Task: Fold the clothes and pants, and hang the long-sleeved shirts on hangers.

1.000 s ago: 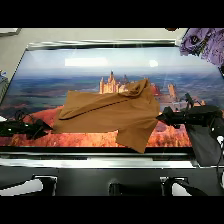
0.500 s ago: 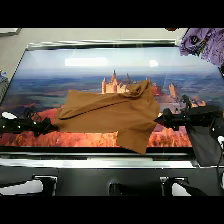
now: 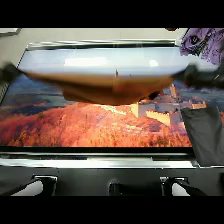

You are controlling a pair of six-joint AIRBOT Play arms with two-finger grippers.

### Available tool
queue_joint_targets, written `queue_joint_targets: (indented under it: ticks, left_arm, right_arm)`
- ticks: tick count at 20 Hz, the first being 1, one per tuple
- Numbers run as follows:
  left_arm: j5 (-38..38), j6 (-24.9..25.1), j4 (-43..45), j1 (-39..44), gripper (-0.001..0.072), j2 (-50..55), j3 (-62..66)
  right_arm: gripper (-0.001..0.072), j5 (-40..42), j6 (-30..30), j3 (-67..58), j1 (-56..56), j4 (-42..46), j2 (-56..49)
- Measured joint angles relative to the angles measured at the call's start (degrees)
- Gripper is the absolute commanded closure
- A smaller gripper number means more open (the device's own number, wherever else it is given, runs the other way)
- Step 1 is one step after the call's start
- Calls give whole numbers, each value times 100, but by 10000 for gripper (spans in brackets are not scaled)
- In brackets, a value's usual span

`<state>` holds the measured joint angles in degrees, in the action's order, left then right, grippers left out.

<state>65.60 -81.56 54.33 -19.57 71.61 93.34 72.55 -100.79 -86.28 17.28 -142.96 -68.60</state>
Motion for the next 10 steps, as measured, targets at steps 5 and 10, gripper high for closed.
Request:
queue_joint_targets:
  ticks: [5, 10]
  left_arm:
    - [151, -855, 1176, 20, 691, -942, 2002]
    - [509, -1447, 2339, 24, 691, -2140, 2277]
  right_arm:
    - [677, 52, 507, -2529, -2, 407, 378]
    - [677, 70, 1062, -3246, -2, 1224, 1447]
